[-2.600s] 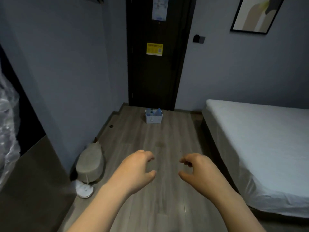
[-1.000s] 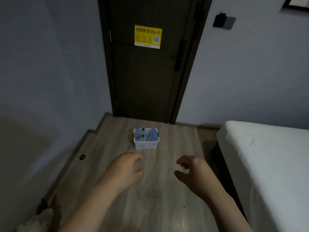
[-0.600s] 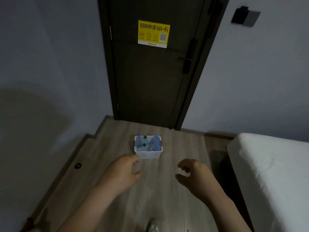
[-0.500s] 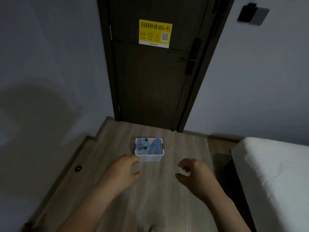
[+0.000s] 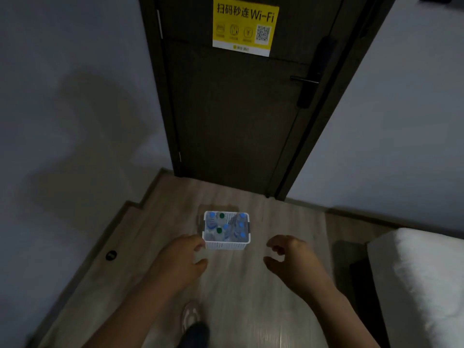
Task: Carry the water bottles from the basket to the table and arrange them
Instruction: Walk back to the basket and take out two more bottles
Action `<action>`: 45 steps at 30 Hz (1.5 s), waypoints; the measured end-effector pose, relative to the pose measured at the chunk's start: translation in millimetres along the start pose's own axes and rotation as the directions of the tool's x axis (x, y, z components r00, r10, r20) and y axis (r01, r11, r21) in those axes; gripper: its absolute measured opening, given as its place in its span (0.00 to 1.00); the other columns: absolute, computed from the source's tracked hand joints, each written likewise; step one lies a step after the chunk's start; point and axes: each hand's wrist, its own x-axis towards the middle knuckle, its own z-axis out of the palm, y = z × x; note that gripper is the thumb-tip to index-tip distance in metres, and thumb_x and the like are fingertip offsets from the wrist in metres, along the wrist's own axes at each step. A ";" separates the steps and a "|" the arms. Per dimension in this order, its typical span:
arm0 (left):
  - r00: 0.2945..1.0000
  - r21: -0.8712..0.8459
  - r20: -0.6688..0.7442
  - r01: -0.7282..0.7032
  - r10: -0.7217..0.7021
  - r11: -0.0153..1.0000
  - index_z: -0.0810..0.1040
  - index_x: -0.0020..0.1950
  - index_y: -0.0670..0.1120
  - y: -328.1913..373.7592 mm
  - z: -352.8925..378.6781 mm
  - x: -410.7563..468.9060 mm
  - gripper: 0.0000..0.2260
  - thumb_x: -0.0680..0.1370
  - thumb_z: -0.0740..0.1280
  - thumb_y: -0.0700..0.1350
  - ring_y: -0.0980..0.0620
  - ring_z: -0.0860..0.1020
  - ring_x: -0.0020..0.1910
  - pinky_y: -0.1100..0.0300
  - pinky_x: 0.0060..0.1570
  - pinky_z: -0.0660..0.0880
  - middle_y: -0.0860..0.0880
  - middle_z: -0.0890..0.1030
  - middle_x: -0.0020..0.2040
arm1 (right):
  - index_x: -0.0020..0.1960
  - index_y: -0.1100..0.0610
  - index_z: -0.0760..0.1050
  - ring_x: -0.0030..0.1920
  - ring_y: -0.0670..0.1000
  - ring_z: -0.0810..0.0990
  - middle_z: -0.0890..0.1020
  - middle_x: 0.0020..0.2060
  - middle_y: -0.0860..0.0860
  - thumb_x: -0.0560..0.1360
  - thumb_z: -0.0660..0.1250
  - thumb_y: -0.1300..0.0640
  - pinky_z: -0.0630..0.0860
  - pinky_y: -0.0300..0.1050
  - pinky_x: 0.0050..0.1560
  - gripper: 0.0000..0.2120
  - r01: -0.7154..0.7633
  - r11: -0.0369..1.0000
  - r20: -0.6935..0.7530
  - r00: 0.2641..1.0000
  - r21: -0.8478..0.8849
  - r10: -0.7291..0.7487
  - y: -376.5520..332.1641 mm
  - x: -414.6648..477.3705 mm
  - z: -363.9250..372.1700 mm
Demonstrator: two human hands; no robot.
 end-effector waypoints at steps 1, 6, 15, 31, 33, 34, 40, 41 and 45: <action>1.000 -0.004 0.012 0.003 -0.003 1.000 0.76 0.60 0.48 -3.7 -1.6 14.4 0.15 0.74 0.69 0.47 0.55 0.76 0.54 0.66 0.53 0.71 0.51 0.77 0.57 | 0.62 0.46 0.72 0.48 0.39 0.72 0.77 0.55 0.42 0.74 0.67 0.49 0.71 0.30 0.44 0.17 -0.002 1.000 0.005 1.000 0.001 0.002 1.4 14.6 1.2; 1.000 -0.048 0.023 0.009 -0.008 0.999 0.74 0.64 0.46 -27.9 -9.6 94.3 0.18 0.75 0.68 0.47 0.52 0.76 0.57 0.64 0.56 0.71 0.48 0.77 0.60 | 0.62 0.46 0.72 0.49 0.39 0.73 0.77 0.55 0.43 0.75 0.67 0.49 0.72 0.31 0.47 0.16 -0.033 0.999 0.004 0.999 0.022 0.033 0.2 91.9 11.7; 0.999 -0.019 0.023 0.027 -0.026 0.999 0.77 0.59 0.43 -92.5 52.3 241.6 0.13 0.76 0.67 0.47 0.48 0.78 0.54 0.66 0.47 0.65 0.46 0.80 0.55 | 0.64 0.49 0.73 0.50 0.40 0.76 0.78 0.56 0.45 0.74 0.68 0.50 0.72 0.31 0.49 0.19 -0.057 0.996 -0.002 0.998 0.063 0.057 40.6 245.8 84.5; 0.998 0.016 -0.037 -0.039 0.040 0.999 0.75 0.61 0.47 -303.5 398.4 484.3 0.15 0.75 0.69 0.48 0.51 0.77 0.55 0.60 0.54 0.74 0.49 0.78 0.58 | 0.64 0.54 0.74 0.56 0.49 0.78 0.79 0.58 0.51 0.74 0.68 0.54 0.70 0.36 0.53 0.19 0.122 0.991 -0.018 0.992 0.046 -0.121 241.1 509.8 424.8; 0.995 0.021 -0.067 -0.078 0.080 0.997 0.75 0.62 0.46 -325.7 427.2 505.0 0.17 0.75 0.70 0.47 0.51 0.77 0.55 0.64 0.53 0.72 0.49 0.78 0.59 | 0.64 0.55 0.74 0.55 0.49 0.78 0.79 0.57 0.52 0.74 0.68 0.54 0.72 0.38 0.54 0.19 0.161 0.987 -0.060 0.985 0.028 -0.159 257.1 534.9 453.3; 0.990 0.028 -0.098 -0.104 0.106 0.994 0.75 0.63 0.45 -337.0 440.4 514.0 0.18 0.74 0.70 0.47 0.49 0.78 0.56 0.65 0.52 0.70 0.48 0.78 0.60 | 0.64 0.55 0.74 0.54 0.49 0.78 0.79 0.57 0.52 0.74 0.68 0.54 0.72 0.39 0.55 0.19 0.181 0.983 -0.082 0.980 0.007 -0.180 263.3 546.4 464.0; 0.948 0.098 -0.173 -0.255 0.269 0.962 0.77 0.60 0.51 -371.6 472.7 546.6 0.19 0.71 0.72 0.52 0.60 0.73 0.48 0.69 0.48 0.66 0.58 0.75 0.52 | 0.63 0.54 0.73 0.52 0.50 0.78 0.79 0.54 0.52 0.73 0.68 0.52 0.76 0.46 0.53 0.20 0.290 0.952 -0.173 0.937 -0.099 -0.303 288.1 590.1 499.6; 0.952 0.090 -0.153 -0.253 0.264 0.963 0.76 0.60 0.52 -374.5 477.2 550.0 0.19 0.71 0.72 0.52 0.62 0.71 0.48 0.71 0.47 0.66 0.59 0.74 0.52 | 0.64 0.54 0.73 0.52 0.50 0.78 0.79 0.55 0.52 0.73 0.68 0.52 0.75 0.44 0.53 0.20 0.302 0.947 -0.181 0.931 -0.107 -0.318 290.2 593.9 505.0; 0.935 0.102 -0.232 -0.250 0.267 0.963 0.77 0.56 0.50 -378.4 490.1 557.7 0.16 0.70 0.72 0.53 0.59 0.73 0.46 0.69 0.41 0.67 0.55 0.78 0.52 | 0.65 0.54 0.72 0.52 0.49 0.78 0.78 0.55 0.52 0.74 0.67 0.52 0.73 0.40 0.50 0.20 0.326 0.936 -0.184 0.920 -0.134 -0.347 290.9 600.8 518.3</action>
